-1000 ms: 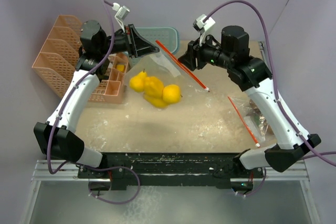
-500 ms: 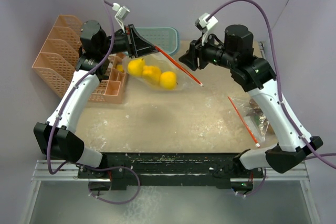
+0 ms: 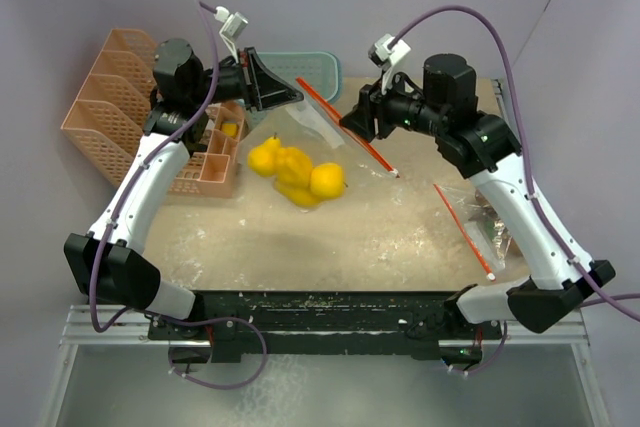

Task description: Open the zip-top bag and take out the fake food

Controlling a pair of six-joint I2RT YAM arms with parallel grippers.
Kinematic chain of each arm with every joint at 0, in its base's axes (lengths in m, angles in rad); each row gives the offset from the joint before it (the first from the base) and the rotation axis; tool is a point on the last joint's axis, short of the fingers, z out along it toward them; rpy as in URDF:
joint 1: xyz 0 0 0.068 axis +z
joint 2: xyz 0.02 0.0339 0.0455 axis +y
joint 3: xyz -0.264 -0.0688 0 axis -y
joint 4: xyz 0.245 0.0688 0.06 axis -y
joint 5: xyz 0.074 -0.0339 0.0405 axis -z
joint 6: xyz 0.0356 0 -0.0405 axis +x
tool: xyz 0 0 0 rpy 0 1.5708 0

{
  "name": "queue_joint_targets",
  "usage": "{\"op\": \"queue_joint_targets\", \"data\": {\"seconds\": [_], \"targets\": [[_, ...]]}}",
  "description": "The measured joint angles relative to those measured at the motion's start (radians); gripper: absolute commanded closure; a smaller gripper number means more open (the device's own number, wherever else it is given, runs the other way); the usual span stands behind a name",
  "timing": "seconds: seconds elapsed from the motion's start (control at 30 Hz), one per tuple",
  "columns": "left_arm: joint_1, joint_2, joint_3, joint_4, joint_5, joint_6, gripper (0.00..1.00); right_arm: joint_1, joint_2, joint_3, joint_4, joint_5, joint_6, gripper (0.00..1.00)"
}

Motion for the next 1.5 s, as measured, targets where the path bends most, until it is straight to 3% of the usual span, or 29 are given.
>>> {"op": "queue_joint_targets", "data": {"seconds": [0.67,1.5], "targets": [[0.000,-0.031,0.000,-0.083,-0.002,0.043,1.00,0.000,0.061,-0.006,0.016,0.005,0.005,0.53],[0.000,-0.033,0.000,-0.084,-0.020,0.044,1.00,0.000,0.006,-0.006,0.028,-0.034,0.033,0.53]]}}
